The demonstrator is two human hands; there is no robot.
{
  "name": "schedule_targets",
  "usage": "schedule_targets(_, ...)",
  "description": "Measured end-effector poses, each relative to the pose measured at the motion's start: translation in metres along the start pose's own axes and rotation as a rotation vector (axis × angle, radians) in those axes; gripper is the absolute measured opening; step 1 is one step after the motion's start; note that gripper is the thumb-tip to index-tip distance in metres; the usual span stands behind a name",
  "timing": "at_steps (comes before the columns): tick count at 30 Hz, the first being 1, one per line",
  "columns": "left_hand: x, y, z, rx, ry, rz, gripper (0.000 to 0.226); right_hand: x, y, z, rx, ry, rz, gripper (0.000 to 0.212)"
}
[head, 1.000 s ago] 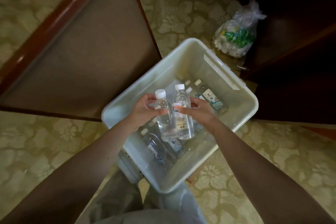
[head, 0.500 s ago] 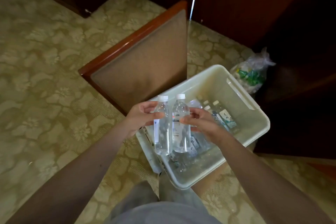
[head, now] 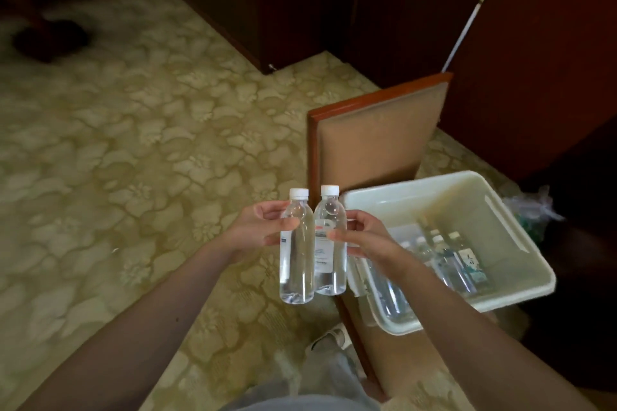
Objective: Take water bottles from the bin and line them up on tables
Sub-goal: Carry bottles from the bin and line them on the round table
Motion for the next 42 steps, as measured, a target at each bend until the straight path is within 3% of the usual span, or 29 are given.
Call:
schedule_targets(7, -0.017, -0.102, 0.084, -0.139, 0.145, 0.046, 0.039, 0.047, 0.111, 0.009, 0.138, -0.085, 0.091, 0.050)
schedule_targets(11, -0.027, -0.156, 0.127, -0.236, 0.203, 0.088, 0.066, 0.078, 0.174, 0.011, 0.245, -0.150, 0.164, 0.051)
schedule_targets(15, -0.032, -0.202, 0.165, -0.320, 0.249, 0.127, 0.052, 0.102, 0.233, 0.010, 0.325, -0.192, 0.217, 0.048)
schedule_targets(19, -0.036, -0.246, 0.195, -0.400, 0.282, 0.159, 0.062, 0.122, 0.288, 0.006, 0.395, -0.212, 0.239, 0.049)
schedule_targets(23, -0.043, -0.285, 0.212, -0.490, 0.310, 0.185, 0.046, 0.145, 0.335, -0.004, 0.465, -0.243, 0.283, 0.047)
schedule_targets(33, -0.078, -0.375, 0.194, -0.643, 0.357, 0.228, 0.063, 0.204, 0.423, -0.084, 0.617, -0.270, 0.379, 0.053)
schedule_targets(42, -0.163, -0.460, 0.120, -0.749, 0.403, 0.262, 0.063, 0.312, 0.481, -0.202, 0.707, -0.318, 0.434, 0.057)
Point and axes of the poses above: each hand's wrist, its own z-axis away from the middle knuckle, its own y-axis out of the palm, x = y × z, the point moved 8 cm from there along -z, towards the middle knuckle, and after that the axes turned 6 degrees about z, right-handed, at the moved point
